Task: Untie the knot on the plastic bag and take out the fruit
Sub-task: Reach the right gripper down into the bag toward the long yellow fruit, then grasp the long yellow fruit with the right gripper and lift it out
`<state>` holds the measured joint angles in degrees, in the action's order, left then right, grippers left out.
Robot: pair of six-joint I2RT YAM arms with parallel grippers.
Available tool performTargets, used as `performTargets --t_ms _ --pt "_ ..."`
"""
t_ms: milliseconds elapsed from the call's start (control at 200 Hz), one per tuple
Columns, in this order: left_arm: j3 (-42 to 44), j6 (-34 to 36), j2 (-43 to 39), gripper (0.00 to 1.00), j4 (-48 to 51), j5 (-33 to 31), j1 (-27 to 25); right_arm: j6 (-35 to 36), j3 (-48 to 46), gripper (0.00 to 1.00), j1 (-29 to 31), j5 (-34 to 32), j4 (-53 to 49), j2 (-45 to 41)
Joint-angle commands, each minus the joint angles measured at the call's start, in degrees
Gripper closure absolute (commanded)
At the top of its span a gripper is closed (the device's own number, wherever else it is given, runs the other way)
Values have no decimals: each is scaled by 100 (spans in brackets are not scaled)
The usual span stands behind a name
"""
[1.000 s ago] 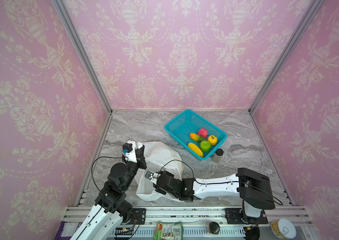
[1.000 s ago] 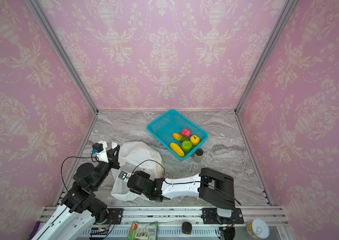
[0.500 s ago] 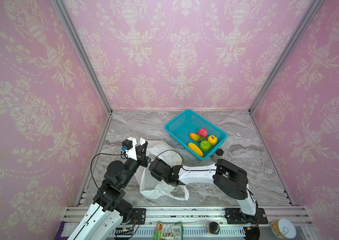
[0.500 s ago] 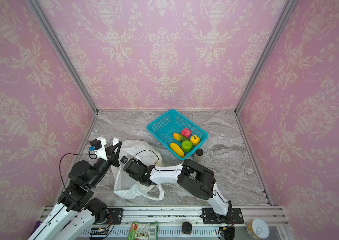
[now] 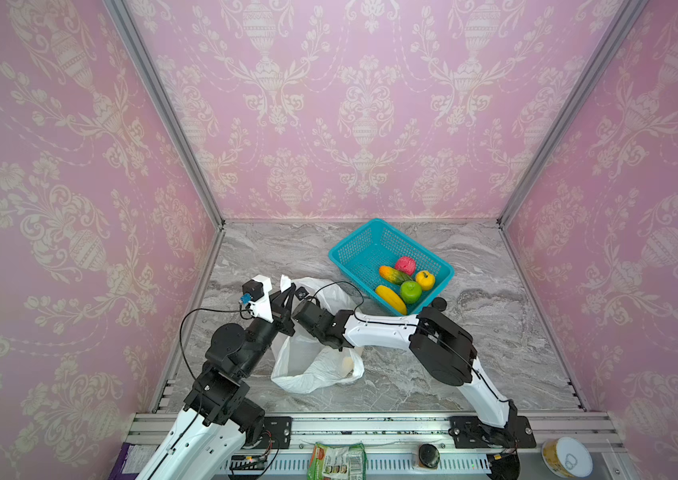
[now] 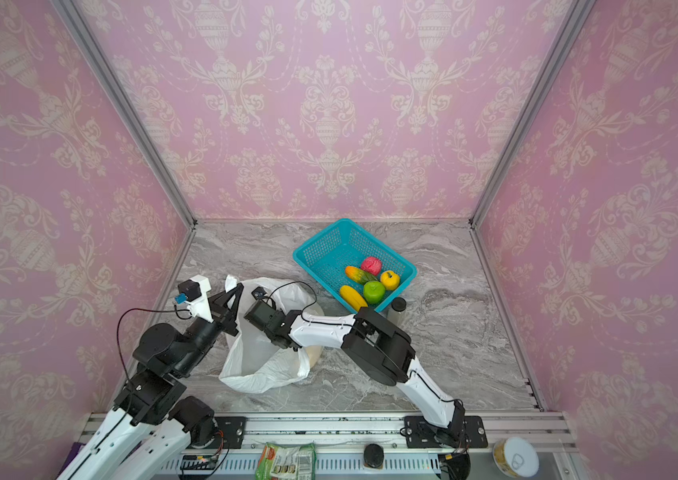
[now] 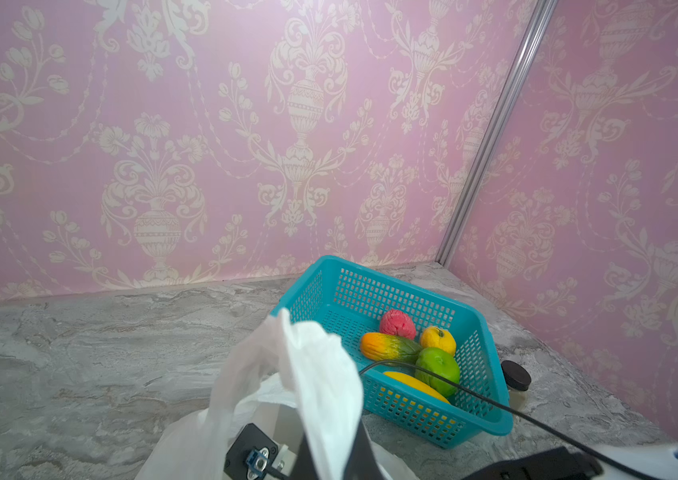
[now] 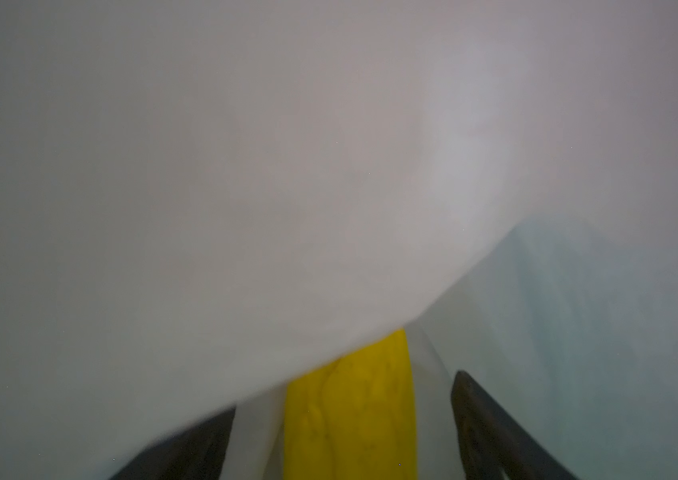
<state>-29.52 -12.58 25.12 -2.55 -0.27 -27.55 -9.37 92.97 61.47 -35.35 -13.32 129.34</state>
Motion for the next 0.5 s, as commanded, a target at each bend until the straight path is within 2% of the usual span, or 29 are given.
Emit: performTargets --t_ms 0,90,245,335,495 --pt "51 -102 -36 100 -15 155 -22 -345 253 15 -46 180 -361 206" --pt "61 -109 -47 100 -26 150 -22 -505 383 16 -164 285 -537 356" --pt "83 -116 -27 100 -57 136 -21 -569 326 30 -241 484 -566 311" --pt "123 -78 21 100 -76 66 -18 -483 101 41 -200 718 -374 64" --pt "235 18 168 100 -110 -113 -15 -268 -554 48 10 1026 169 -670"
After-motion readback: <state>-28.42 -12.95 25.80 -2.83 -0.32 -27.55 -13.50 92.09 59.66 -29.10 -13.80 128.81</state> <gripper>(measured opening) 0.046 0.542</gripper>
